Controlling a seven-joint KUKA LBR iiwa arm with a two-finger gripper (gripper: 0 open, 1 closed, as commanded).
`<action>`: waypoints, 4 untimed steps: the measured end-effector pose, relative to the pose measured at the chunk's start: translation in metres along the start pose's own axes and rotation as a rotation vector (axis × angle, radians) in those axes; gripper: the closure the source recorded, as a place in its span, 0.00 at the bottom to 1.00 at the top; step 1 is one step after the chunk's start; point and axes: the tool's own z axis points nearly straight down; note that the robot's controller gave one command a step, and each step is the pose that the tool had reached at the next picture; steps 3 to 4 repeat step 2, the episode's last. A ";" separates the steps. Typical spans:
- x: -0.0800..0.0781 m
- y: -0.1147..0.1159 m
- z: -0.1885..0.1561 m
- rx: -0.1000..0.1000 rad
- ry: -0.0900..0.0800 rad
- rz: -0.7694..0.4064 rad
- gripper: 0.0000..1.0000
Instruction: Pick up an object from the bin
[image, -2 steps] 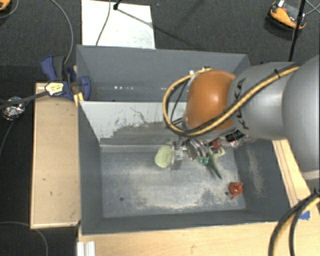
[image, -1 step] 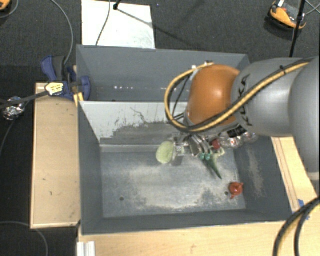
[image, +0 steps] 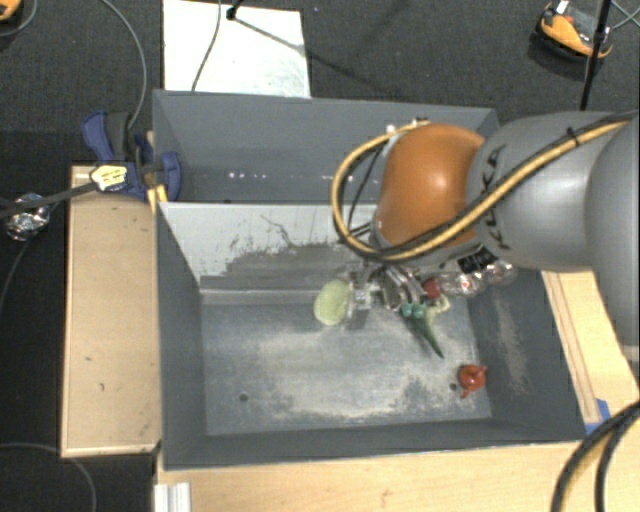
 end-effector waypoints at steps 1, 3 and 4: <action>0.000 0.000 -0.012 0.000 0.000 0.001 1.00; -0.001 0.000 -0.020 0.000 -0.002 0.001 1.00; -0.001 0.000 -0.020 0.000 -0.002 0.001 1.00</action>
Offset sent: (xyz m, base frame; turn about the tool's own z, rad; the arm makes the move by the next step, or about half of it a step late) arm 0.0000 -0.0002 0.0085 0.0000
